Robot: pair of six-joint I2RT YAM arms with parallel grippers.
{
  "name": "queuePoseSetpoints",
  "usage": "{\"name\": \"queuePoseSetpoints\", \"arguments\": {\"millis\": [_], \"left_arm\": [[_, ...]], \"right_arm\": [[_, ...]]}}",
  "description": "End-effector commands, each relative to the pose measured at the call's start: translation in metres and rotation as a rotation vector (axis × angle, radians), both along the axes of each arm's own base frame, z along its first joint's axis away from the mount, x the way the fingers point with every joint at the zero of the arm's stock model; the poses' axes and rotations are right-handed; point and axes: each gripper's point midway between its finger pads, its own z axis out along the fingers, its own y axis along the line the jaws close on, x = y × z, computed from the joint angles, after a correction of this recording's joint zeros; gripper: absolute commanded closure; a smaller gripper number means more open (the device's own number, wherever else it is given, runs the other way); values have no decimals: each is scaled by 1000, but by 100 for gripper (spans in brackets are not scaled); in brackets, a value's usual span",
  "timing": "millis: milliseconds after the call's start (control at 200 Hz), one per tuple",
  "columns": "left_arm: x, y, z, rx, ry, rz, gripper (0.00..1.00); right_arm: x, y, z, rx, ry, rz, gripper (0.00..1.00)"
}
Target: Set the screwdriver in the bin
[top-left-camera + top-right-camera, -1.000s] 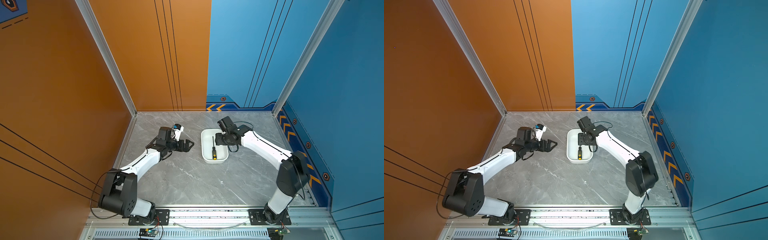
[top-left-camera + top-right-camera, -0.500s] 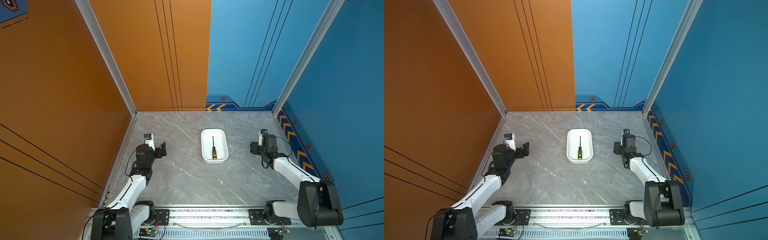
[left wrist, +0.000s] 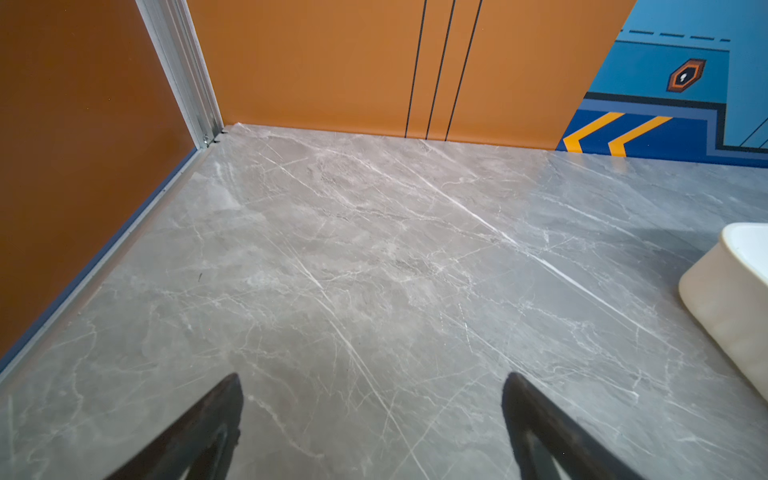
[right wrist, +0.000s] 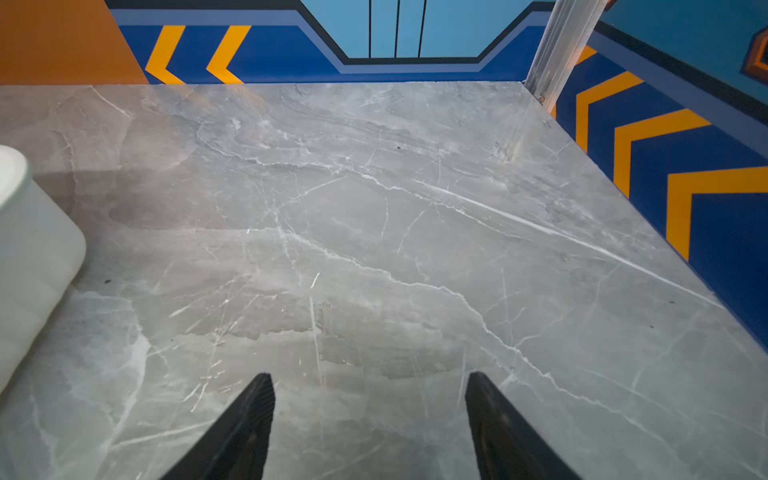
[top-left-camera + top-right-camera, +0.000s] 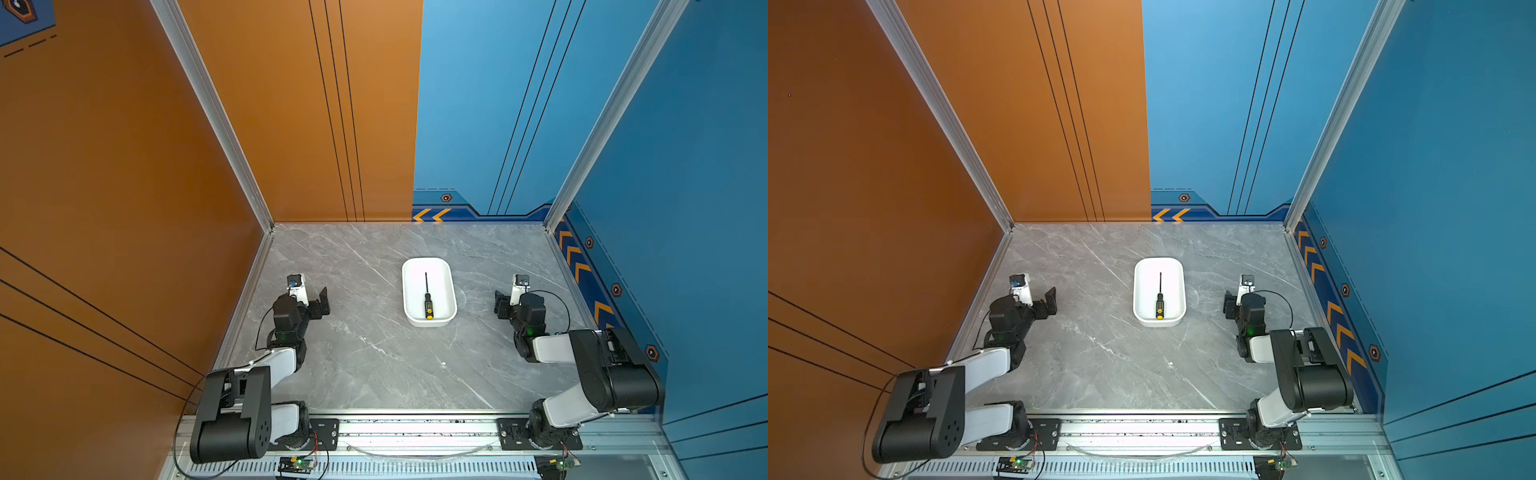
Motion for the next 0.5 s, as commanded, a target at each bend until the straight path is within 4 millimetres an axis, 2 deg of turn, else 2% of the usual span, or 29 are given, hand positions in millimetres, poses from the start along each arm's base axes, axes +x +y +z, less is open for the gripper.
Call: {"name": "queuePoseSetpoints", "arguments": {"millis": [0,320,491], "left_arm": [[10,-4,9,12,-75,-38,2],[22,-10,-19,21,-32,-62,2],[25,-9,-19,23,-29,-62,2]], "right_arm": [[11,-5,25,-5,-109,-19,28],[16,-12,22,29,-73,-36,18],[16,-12,22,29,-73,-37,9]]}}
